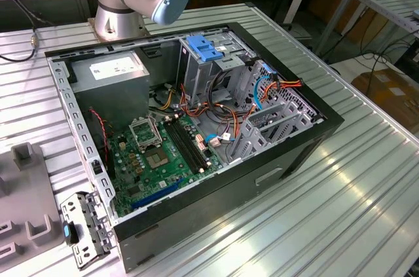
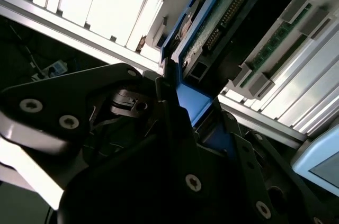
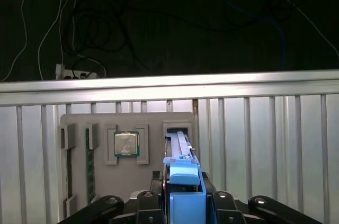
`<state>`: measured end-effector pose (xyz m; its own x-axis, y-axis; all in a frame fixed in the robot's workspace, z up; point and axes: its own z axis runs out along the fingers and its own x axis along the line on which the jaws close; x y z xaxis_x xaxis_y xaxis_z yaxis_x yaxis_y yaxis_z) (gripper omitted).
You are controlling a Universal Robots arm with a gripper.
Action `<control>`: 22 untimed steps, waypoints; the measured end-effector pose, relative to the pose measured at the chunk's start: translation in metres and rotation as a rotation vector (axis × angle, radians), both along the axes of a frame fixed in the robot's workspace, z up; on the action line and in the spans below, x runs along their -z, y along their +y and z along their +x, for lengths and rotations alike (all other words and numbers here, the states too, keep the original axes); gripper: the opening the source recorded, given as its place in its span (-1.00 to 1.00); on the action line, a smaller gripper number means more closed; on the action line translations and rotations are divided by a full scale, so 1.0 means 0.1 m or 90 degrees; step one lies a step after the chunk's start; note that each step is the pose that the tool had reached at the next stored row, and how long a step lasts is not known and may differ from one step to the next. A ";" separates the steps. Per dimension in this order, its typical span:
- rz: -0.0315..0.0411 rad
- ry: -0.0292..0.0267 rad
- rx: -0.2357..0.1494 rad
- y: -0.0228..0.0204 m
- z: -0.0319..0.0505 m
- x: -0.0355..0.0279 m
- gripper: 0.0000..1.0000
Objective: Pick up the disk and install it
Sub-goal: 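Pick up the disk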
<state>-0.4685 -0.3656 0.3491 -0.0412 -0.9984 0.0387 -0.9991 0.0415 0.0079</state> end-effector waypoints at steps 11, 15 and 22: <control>-0.0007 -0.0001 0.000 0.000 0.000 -0.017 -0.25; -0.0007 -0.0001 0.000 0.000 0.000 -0.017 -0.25; -0.0008 -0.0001 0.000 0.000 0.000 -0.164 -0.25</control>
